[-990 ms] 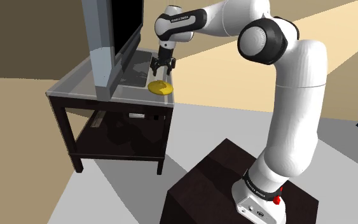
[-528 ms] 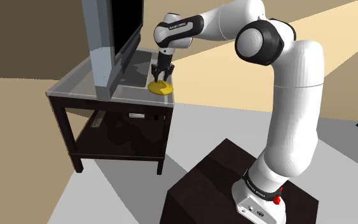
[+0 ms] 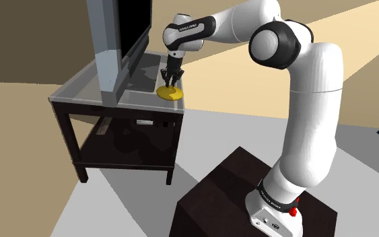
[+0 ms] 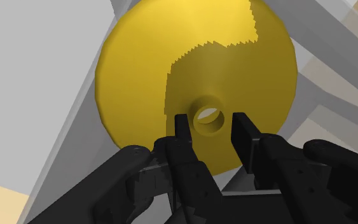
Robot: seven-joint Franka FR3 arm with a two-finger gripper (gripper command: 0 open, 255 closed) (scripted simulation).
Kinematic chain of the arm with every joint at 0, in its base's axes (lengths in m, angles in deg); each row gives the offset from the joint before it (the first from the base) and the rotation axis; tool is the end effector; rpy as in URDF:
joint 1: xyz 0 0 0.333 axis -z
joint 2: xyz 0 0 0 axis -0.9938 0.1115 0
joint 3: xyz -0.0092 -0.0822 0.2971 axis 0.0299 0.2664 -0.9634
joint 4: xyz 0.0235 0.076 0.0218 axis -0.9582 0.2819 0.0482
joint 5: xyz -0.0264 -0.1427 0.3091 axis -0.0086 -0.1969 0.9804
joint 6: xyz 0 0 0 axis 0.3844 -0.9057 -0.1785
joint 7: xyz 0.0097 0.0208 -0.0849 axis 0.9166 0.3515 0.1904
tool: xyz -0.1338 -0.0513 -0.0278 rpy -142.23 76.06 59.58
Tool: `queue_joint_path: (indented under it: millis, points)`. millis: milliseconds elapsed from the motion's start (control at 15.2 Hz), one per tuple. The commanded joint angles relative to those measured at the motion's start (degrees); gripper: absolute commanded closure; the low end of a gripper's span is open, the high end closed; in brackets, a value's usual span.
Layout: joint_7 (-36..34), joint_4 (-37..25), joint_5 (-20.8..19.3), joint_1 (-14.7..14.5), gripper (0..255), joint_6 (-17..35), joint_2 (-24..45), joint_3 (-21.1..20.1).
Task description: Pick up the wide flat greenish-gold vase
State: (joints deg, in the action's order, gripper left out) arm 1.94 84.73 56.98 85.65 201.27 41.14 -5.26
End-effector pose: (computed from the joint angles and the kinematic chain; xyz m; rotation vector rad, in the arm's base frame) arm 0.6357 -0.0631 0.3725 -3.0748 0.2477 -0.0887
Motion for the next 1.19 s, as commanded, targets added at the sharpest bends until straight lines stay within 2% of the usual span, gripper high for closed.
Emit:
queue_joint_path:
  millis: [0, 990, 1122]
  points:
    - [0.0, -0.1, 0.0, 0.0, 255, 0.0, 0.1, 0.0]
    - [-0.8, -8.6, -0.5, 0.1, 255, -10.6, -1.9, 0.2]
    - [-0.8, -8.7, -0.5, 0.1, 255, -10.7, -1.9, 0.2]
